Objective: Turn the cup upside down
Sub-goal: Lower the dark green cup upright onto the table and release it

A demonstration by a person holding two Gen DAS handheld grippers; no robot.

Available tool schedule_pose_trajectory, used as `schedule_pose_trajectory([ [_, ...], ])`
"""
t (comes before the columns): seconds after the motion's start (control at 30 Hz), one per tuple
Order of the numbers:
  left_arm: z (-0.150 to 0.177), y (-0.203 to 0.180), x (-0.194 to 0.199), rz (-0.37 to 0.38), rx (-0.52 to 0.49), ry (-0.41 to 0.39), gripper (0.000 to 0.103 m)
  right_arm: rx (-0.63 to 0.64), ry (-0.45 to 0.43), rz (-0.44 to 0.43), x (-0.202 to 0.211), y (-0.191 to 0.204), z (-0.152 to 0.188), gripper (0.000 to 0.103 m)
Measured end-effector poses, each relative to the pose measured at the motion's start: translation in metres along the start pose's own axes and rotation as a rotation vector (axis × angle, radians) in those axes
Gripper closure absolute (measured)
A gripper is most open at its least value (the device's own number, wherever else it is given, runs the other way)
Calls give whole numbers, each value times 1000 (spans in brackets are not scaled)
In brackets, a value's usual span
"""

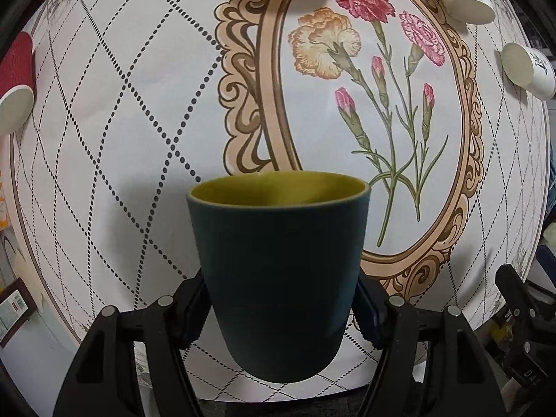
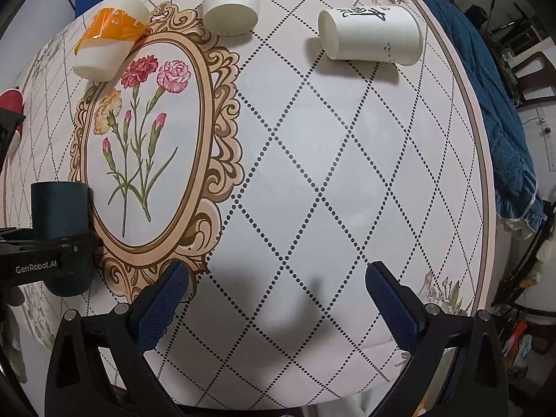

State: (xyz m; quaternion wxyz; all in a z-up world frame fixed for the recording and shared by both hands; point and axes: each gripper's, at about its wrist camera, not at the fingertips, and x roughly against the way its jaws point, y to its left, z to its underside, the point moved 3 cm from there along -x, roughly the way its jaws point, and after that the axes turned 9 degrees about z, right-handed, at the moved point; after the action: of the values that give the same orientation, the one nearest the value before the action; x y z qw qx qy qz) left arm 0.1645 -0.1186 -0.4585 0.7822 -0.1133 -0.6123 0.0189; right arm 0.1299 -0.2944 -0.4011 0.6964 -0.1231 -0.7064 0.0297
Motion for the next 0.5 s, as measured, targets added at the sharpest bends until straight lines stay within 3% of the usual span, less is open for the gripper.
schedule_pose_trajectory([
  [0.23,-12,29,0,48,93,7,36,-1,-7,7,4,6,1,0],
  [0.5,-11,44,-4,50,104,4,36,1,-14,11,11,13,0,0],
])
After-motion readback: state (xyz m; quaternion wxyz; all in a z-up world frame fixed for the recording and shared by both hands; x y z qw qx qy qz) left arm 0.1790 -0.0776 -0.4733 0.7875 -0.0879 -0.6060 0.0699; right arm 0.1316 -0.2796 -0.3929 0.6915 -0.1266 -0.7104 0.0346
